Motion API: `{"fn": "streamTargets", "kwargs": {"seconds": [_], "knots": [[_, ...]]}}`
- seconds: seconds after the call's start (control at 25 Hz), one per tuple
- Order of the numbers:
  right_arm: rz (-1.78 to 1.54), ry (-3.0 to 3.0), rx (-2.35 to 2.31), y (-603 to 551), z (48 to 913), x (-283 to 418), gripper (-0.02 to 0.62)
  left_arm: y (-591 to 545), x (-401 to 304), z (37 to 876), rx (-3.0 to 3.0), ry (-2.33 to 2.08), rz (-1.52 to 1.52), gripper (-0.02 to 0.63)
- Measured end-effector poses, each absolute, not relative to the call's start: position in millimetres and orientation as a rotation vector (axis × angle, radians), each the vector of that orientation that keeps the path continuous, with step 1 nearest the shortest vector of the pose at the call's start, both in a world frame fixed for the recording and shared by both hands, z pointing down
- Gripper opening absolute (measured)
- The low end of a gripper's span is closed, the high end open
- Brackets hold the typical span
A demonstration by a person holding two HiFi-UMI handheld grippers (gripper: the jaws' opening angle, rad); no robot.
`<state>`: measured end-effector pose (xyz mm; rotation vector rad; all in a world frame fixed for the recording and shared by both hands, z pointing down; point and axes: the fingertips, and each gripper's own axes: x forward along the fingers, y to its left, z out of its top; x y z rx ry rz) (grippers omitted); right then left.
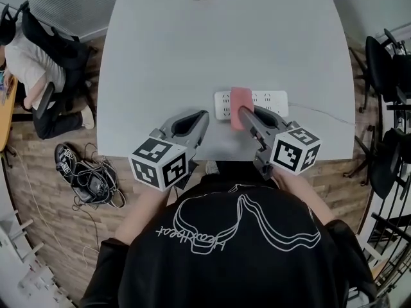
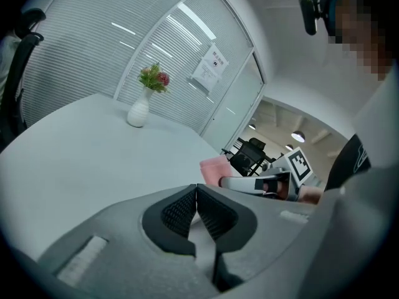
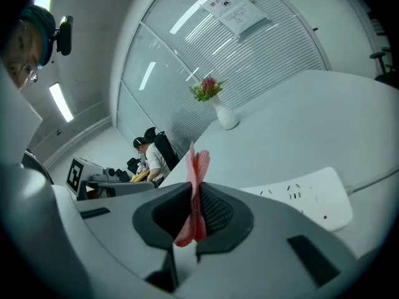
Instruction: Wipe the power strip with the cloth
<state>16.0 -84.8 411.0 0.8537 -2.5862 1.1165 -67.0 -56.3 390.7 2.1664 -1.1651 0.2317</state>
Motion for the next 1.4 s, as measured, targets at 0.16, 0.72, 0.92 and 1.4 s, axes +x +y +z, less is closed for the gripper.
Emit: {"fn": "streamTargets", "kwargs": {"seconds": [0.16,0.72,0.92,1.4], "knots": [[1.088,-2.568,0.79,-88.5,420.8,3.9,0.04,-58.6,-72.4,396.0,2.128,-1.189,0.232,0.014],[1.055,-2.461,0.666,-93.6,460.3,-47.2,0.04,-64.4,-104.2,412.3,2.047,-1.229,0.211,0.014],[1.028,-2.412,0.677,-93.5,471.4,-50.3,0.04,-60.7,-108.1,415.9,2.026,-1.239,0.204,0.014],[0.961,-2.308,0.716,-94.0,487.2,-50.9,0.04,-60.5,-113.7,417.0,2.013,-1.219,0.155,0.014]]}}
